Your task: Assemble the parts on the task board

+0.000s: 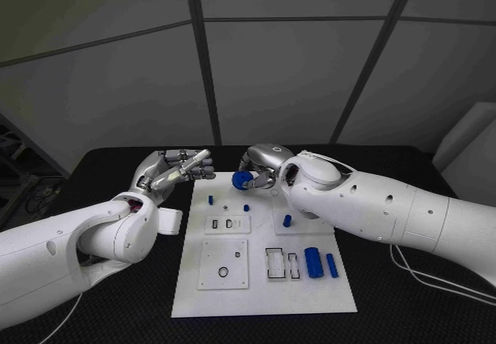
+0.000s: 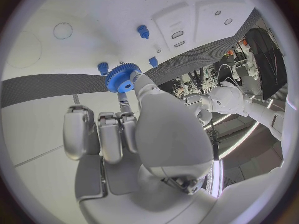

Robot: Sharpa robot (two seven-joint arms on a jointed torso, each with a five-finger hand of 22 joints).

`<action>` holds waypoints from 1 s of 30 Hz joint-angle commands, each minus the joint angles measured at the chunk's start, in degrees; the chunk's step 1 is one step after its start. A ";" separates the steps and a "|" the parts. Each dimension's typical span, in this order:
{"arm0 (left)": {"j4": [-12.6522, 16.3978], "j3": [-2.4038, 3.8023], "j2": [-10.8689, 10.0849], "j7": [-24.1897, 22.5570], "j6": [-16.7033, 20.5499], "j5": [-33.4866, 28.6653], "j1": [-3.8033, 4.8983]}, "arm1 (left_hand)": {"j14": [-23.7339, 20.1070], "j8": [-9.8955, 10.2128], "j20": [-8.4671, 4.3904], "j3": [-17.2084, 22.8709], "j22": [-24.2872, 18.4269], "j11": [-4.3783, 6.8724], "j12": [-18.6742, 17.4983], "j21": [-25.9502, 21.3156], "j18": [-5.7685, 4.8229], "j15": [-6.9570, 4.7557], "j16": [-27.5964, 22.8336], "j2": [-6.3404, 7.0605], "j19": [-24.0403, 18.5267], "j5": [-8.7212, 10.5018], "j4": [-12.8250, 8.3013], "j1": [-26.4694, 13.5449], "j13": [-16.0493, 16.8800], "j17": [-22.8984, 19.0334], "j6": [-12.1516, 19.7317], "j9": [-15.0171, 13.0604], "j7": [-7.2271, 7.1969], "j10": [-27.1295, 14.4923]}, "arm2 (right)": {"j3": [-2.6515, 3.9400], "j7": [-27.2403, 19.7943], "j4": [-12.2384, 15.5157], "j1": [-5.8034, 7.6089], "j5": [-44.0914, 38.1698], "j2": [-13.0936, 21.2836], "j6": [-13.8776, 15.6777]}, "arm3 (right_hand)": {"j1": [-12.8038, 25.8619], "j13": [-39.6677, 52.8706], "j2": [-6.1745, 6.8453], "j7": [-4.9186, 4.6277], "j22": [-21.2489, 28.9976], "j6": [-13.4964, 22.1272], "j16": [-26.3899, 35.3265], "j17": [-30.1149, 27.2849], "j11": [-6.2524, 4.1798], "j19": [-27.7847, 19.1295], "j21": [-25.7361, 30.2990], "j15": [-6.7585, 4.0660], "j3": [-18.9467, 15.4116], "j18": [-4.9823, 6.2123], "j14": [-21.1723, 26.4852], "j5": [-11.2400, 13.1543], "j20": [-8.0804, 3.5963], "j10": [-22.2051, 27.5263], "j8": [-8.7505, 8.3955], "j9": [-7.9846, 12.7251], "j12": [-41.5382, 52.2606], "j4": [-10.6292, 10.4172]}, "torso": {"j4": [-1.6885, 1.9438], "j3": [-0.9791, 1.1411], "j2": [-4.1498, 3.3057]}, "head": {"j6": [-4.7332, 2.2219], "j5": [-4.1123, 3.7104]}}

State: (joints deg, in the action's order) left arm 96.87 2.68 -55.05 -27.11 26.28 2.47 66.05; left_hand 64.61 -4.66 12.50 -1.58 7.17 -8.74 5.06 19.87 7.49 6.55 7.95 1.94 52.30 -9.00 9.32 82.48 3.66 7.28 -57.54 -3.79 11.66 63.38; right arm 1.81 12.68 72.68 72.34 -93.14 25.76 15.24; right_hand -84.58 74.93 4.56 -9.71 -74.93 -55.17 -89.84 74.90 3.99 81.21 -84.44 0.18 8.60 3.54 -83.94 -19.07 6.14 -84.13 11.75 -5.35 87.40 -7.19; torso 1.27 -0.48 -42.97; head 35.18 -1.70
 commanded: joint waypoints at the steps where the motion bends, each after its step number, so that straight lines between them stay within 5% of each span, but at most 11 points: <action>1: 0.04 0.05 0.10 -0.20 -0.79 0.12 0.10 | -0.06 0.17 0.40 -0.07 -0.06 -0.23 -0.34 -0.33 3.02 -0.05 -0.30 -0.41 -0.14 0.33 -0.11 -0.06 0.09 0.00 -0.10 0.03 0.41 -0.03 | -0.18 -0.06 -0.94 0.09 -1.13 -0.86 0.08 | 0.58 11.61 0.22 1.40 -2.26 -1.75 -0.16 15.10 -0.39 0.28 -0.29 -0.45 0.60 -0.78 -6.06 -0.27 -0.04 -3.17 -0.04 -0.02 0.03 -0.11 | -0.02 0.01 -0.02 | 0.10 0.07; 18: 0.02 0.06 0.24 -0.21 -0.84 0.12 0.12 | -0.06 0.17 0.40 -0.07 -0.06 -0.23 -0.34 -0.33 3.02 -0.05 -0.30 -0.41 -0.14 0.33 -0.11 -0.06 0.09 0.00 -0.10 0.03 0.41 -0.03 | -1.01 0.40 -4.84 0.02 -2.22 -3.85 -2.91 | 1.33 11.11 0.83 1.20 -2.11 -1.58 -0.16 15.10 -0.22 0.14 -0.22 -0.33 1.13 -0.75 -6.06 -0.21 0.02 -2.74 -0.82 0.27 -0.37 -0.20 | -0.13 0.07 0.04 | 0.40 0.35; 30: 0.05 0.06 0.25 -0.21 -0.86 0.12 0.14 | -0.06 0.17 0.40 -0.07 -0.06 -0.23 -0.34 -0.33 3.02 -0.05 -0.30 -0.41 -0.14 0.33 -0.11 -0.06 0.09 0.00 -0.10 0.03 0.41 -0.03 | -1.13 0.72 -6.07 0.00 -2.71 -4.66 -5.31 | 3.04 9.54 2.37 0.18 -1.70 0.77 -0.16 15.10 0.68 -0.24 0.01 0.40 1.67 -0.67 -6.06 0.82 0.61 -1.36 -3.31 1.14 -1.69 -0.30 | -0.14 0.09 0.04 | 0.49 0.35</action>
State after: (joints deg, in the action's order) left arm 96.84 2.69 -54.86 -27.05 26.11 2.46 66.08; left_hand 64.61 -4.67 12.50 -1.58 7.18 -8.74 5.06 19.87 7.49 6.55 7.98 1.95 52.30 -9.00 9.32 82.48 3.66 7.28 -57.54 -3.79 11.66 63.38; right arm 0.69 13.21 66.70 72.23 -95.05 21.23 11.70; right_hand -82.13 74.92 7.12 -9.53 -74.92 -54.69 -89.84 74.93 4.20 80.89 -84.44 0.19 10.08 3.55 -83.94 -18.48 6.46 -83.92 8.63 -4.36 85.85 -7.63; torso 1.13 -0.41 -42.95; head 35.65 -1.32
